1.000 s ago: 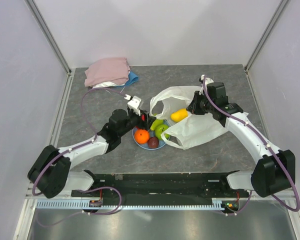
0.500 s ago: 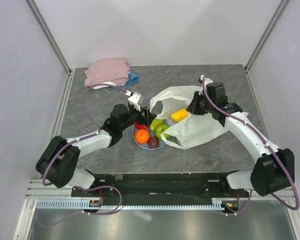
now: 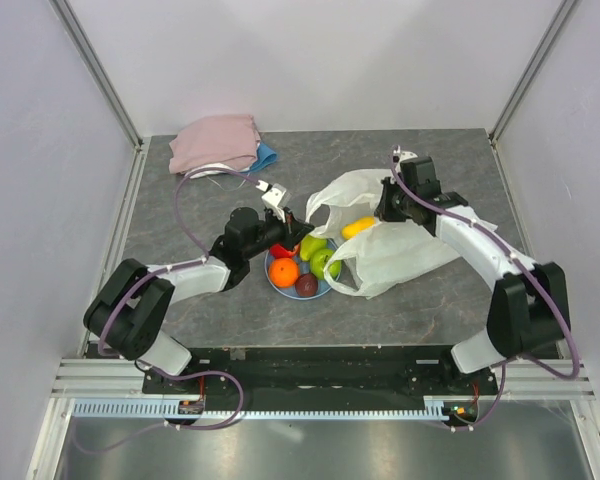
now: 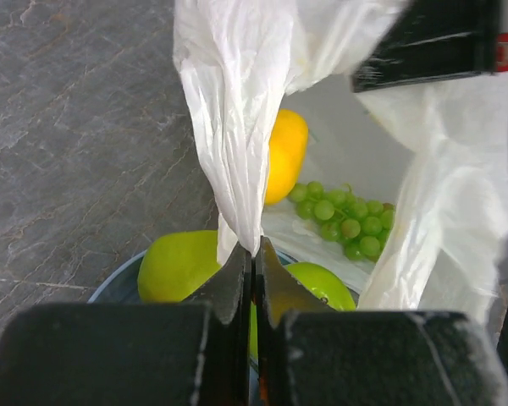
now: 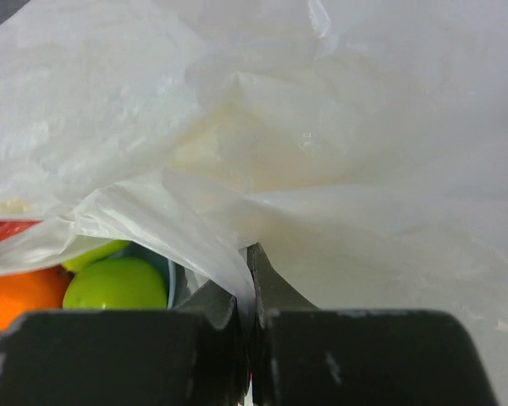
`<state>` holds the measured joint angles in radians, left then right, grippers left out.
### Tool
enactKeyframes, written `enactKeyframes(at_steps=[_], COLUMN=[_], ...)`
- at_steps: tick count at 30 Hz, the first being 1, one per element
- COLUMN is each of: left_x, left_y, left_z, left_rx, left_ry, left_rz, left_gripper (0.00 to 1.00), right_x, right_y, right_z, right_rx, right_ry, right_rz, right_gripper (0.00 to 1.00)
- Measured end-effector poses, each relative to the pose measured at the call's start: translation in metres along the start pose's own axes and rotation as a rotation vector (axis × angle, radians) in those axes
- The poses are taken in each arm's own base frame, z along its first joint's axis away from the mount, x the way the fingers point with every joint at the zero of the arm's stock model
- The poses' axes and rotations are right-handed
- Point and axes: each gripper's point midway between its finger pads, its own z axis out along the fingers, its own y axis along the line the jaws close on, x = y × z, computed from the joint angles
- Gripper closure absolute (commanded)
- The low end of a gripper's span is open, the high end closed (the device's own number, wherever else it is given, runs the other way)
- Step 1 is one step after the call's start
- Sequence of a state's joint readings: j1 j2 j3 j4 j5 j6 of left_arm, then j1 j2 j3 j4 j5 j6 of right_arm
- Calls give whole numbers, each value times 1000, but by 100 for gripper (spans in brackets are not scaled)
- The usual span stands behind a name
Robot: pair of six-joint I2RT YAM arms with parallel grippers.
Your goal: Place the fruits into the plastic bag
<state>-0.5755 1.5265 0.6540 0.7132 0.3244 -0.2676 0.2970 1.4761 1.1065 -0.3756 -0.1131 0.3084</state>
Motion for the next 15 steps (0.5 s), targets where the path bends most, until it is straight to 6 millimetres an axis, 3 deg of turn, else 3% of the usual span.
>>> enactKeyframes(at_steps=[7, 13, 15], left_x=[-18, -21, -19], left_y=[-16, -22, -22], left_z=[-7, -10, -10], left_rx=[58, 83, 85], left_ry=[-41, -42, -34], left_rz=[5, 6, 1], left_gripper=[99, 98, 98], right_x=[-28, -65, -74], right_y=[-2, 16, 23], right_z=[55, 92, 102], right_rx=[18, -51, -86], right_ry=[16, -18, -25], right_rz=[-32, -56, -61], right_gripper=[100, 99, 95])
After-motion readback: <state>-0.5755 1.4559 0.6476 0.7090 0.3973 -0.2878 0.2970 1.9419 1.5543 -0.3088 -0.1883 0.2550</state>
